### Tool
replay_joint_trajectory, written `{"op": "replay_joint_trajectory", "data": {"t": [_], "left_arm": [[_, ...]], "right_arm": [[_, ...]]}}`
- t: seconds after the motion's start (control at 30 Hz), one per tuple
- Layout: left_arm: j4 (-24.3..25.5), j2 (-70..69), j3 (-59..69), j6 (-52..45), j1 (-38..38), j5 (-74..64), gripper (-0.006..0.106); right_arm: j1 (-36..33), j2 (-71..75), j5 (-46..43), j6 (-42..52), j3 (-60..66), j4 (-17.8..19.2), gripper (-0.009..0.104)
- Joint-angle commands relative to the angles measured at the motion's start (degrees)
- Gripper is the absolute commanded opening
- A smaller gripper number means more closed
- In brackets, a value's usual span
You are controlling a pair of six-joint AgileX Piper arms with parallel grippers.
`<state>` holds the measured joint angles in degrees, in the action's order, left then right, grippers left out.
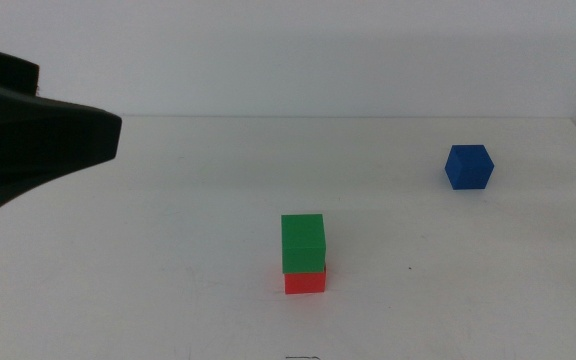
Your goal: Stack red cubes first, then green, then blue cubes in a specific spot.
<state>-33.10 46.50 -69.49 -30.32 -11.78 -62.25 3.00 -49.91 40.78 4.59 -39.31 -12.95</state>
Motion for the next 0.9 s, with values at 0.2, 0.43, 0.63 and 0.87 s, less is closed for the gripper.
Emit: {"op": "replay_joint_trajectory", "data": {"t": [0.2, 0.43, 0.63, 0.87], "left_arm": [[-2.55, -0.06, -1.33, 0.06, -0.10, 3.06, 0.094], [-2.55, -0.06, -1.33, 0.06, -0.10, 3.06, 0.094], [-2.55, -0.06, -1.33, 0.06, -0.10, 3.06, 0.094], [-2.55, -0.06, -1.33, 0.06, -0.10, 3.06, 0.094]], "right_arm": [[0.08, -11.82, -2.19, 2.89, -9.32, -0.47, 0.094], [-0.81, -27.52, 3.50, 2.82, -22.28, -0.20, 0.094], [-5.21, -39.30, 3.81, 1.59, -35.56, 2.32, 0.094], [-6.87, -52.09, 9.74, -1.64, -50.72, 6.27, 0.094]]}}
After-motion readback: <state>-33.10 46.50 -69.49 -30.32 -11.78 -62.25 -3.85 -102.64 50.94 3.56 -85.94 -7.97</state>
